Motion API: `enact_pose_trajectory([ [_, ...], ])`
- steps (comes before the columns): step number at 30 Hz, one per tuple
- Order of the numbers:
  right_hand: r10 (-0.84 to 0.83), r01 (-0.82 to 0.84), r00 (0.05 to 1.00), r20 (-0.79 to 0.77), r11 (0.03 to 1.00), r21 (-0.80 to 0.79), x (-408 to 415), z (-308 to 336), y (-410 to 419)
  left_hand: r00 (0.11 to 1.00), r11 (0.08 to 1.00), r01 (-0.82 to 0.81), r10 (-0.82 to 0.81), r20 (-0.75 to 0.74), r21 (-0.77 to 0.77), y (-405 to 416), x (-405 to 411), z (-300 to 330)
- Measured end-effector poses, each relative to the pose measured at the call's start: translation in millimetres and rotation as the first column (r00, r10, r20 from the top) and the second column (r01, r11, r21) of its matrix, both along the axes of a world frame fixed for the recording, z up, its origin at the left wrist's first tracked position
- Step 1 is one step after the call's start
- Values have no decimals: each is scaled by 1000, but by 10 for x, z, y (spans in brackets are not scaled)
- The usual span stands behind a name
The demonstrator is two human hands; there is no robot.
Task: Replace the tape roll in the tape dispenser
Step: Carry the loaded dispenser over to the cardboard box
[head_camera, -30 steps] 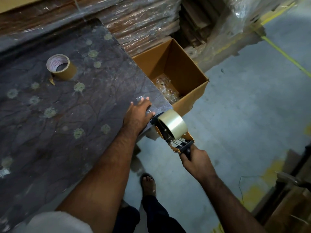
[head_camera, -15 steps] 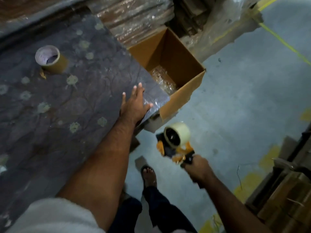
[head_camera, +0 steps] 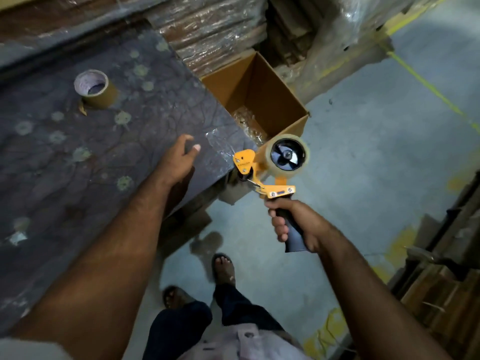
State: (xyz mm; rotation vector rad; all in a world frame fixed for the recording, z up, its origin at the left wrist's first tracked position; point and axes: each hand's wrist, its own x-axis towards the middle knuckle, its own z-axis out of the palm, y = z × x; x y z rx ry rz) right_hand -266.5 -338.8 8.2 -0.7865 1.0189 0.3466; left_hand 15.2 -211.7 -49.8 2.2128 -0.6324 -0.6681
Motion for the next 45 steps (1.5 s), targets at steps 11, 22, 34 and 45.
enact_pose_trajectory([
  [11, -36, -132, 879, 475, 940, 316, 1134, 891, 834, 907, 888, -413, 379, -184, -203, 1474, 174, 788],
  [22, 127, -98, 877, 464, 991, -86, 1740, 1393, 1528, 811, 763, -569, 457, -365, -307, 2251, 349, 1300],
  [34, 313, -298, 907, -282, 3, -955, 2413, 561, 1244, 851, 811, -525, 504, -146, -260, 1999, 551, 1189],
  [45, 384, -483, 833, -398, 156, -861, 3007, -284, 625, 873, 896, -445, 436, 220, -11, 1338, 701, 803],
])
